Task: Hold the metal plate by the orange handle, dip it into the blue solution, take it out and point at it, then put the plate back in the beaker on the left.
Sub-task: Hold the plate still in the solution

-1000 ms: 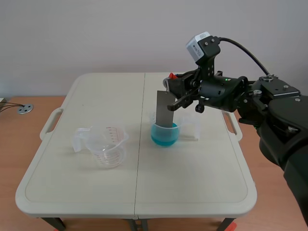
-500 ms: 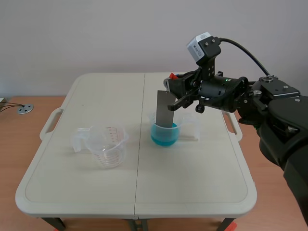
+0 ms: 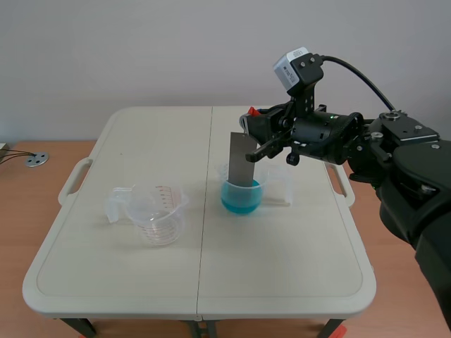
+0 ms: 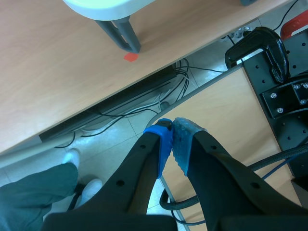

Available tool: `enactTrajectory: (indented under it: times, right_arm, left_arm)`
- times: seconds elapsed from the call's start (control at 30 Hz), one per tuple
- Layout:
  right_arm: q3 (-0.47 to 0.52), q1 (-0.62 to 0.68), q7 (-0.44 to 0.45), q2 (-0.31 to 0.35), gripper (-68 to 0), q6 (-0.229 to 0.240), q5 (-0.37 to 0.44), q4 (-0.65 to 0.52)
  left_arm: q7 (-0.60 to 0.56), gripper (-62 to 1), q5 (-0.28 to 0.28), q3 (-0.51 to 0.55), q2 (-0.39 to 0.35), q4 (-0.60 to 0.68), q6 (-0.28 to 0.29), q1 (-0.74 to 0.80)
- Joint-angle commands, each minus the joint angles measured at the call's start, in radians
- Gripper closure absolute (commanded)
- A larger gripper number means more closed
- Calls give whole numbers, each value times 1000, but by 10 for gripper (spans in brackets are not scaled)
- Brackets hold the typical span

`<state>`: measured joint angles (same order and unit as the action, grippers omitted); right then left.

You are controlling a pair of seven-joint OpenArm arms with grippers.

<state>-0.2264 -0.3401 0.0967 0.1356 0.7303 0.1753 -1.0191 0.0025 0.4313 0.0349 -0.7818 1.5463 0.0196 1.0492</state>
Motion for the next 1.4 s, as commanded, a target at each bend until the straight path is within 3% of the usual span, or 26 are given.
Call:
enactTrajectory:
  times: [0.0,1.37]
  right_arm:
    - [-4,-22,0,0,-15,4,3,-2]
    - [22,-23,7,3,-15,15,14,-21]
  left_arm:
    - [-10,-15,0,-3,0,5,2,-5]
    - [-10,-15,-1,-3,0,5,2,-5]
